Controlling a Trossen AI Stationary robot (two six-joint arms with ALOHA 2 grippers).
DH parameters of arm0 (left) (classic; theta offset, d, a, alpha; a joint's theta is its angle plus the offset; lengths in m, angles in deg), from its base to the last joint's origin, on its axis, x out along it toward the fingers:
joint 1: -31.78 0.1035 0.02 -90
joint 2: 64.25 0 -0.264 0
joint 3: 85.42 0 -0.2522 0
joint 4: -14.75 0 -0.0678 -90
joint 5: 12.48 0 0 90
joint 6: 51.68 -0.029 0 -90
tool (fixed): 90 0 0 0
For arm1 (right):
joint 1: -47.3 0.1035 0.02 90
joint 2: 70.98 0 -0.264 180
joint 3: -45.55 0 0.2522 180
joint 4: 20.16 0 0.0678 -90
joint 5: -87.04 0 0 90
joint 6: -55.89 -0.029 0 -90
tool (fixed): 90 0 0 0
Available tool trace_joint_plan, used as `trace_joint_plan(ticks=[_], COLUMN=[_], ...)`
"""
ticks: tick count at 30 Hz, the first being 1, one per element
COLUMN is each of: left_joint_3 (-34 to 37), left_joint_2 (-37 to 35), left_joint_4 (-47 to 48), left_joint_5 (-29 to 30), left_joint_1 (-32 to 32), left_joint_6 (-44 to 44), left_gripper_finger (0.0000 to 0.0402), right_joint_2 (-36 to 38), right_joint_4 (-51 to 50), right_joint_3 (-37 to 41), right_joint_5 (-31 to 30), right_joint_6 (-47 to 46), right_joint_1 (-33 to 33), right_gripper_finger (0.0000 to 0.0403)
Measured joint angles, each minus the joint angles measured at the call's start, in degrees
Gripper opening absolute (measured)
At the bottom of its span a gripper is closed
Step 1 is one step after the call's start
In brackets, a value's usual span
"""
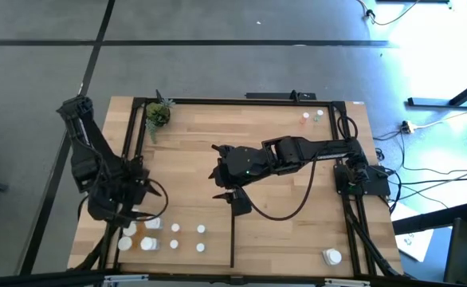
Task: Pick and place medicine bottles onto shelf by color
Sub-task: Put the small red pill bottle on the shelf aligned with the other small red pill bottles
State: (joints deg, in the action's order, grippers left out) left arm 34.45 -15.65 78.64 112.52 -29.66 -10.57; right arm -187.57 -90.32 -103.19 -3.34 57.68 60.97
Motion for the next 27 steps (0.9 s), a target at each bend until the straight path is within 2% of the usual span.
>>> trace_joint_plan(ticks=[4, 8, 16, 22, 27], left_joint_3=[0.0, -0.02, -0.04, -0.07, -0.07], left_joint_2=[-0.05, -1.05, -3.19, -3.65, -3.63], left_joint_4=[-0.02, -0.58, -4.63, -10.97, -9.41], left_joint_5=[2.25, 7.33, 7.3, 1.02, -5.56], left_joint_1=[2.07, 6.13, 18.93, 29.25, 36.4], left_joint_6=[-5.48, -3.76, -8.41, -20.74, -23.34], left_gripper_finger=[0.0301, 0.0301, 0.0301, 0.0301, 0.0301], right_joint_2=[0.0, 0.0, 0.0, 0.0, 0.0], right_joint_4=[0.0, -0.01, 0.0, 0.0, 0.02], right_joint_3=[0.0, 0.0, 0.0, 0.0, 0.0], right_joint_5=[0.0, 0.0, 0.0, 0.0, 0.0], right_joint_6=[-0.05, 0.0, 0.02, 0.1, 0.06], right_joint_1=[0.0, 0.0, 0.02, 0.0, 0.01], right_gripper_finger=[0.0272, 0.0272, 0.0272, 0.0272, 0.0272])
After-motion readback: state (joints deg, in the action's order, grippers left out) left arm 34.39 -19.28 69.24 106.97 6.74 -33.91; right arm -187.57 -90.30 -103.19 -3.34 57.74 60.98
